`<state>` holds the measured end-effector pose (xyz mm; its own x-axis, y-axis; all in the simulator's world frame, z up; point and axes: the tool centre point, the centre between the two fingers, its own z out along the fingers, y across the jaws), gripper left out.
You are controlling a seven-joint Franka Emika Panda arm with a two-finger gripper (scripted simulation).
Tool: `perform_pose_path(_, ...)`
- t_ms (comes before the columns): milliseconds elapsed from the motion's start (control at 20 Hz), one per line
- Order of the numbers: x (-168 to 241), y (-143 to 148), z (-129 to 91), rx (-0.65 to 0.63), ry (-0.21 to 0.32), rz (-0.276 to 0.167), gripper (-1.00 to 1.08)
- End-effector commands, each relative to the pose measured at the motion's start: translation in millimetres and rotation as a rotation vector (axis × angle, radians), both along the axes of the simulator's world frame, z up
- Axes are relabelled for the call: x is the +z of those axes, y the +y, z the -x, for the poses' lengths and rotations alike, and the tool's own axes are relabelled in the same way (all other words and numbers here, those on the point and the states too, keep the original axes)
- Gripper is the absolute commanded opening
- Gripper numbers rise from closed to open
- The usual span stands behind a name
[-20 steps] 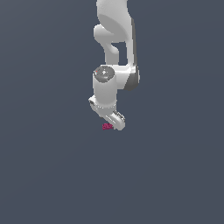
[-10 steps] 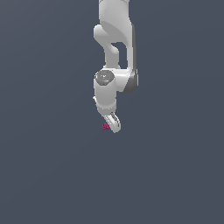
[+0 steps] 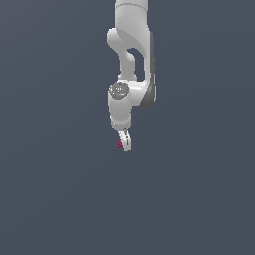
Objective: Pick up the object and move it to a goal position.
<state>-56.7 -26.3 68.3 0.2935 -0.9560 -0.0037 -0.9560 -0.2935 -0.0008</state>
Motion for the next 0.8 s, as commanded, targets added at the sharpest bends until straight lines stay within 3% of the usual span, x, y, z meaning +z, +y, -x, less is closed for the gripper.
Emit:
perform_pose_path(0,-2.7,-0.7,2.3,-0.039,0.000,0.002,1.00)
perform_pose_path(750,-17.7,-1.5,5.7,-0.084,0.000,0.004,1.00)
